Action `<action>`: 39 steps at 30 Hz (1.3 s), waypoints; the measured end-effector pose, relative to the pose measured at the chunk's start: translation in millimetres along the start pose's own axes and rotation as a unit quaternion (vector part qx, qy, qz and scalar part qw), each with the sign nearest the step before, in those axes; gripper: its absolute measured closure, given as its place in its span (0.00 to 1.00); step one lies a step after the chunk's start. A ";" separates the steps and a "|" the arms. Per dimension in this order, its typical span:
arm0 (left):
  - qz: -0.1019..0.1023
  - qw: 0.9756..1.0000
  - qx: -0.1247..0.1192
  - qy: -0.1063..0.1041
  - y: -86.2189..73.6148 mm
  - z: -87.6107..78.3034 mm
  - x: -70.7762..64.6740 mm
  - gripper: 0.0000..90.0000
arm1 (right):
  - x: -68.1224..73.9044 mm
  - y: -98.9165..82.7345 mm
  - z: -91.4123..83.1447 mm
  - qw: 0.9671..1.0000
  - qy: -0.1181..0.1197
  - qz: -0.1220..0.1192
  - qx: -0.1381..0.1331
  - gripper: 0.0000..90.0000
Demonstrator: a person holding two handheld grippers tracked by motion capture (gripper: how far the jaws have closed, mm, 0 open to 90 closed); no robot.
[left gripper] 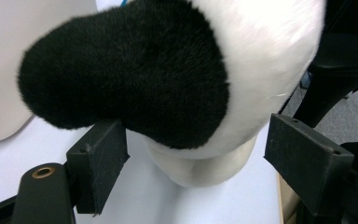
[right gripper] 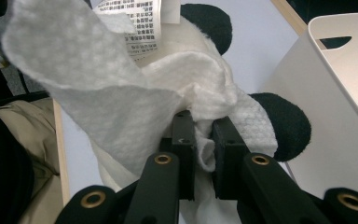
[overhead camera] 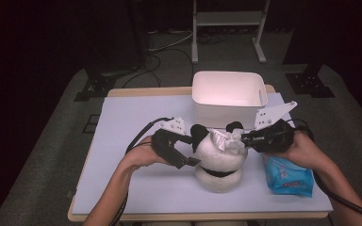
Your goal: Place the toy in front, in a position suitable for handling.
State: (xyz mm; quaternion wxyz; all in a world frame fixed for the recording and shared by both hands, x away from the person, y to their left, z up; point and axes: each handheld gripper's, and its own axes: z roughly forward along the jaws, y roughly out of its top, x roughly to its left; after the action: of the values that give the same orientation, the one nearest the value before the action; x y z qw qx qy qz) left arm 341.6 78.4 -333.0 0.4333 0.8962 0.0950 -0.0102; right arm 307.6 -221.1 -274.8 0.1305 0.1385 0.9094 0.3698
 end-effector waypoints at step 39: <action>0.017 1.000 -0.018 -0.001 14.1 -13.5 -5.5 0.31 | 3.0 22.0 5.3 0.999 0.027 -0.007 -0.038 0.90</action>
State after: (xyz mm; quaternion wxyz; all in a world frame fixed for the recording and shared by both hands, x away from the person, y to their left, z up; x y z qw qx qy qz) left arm 337.9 79.5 -313.1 0.4493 0.8898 0.0792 -0.0018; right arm 310.0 -201.6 -263.2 0.1140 0.1173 0.8989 0.4065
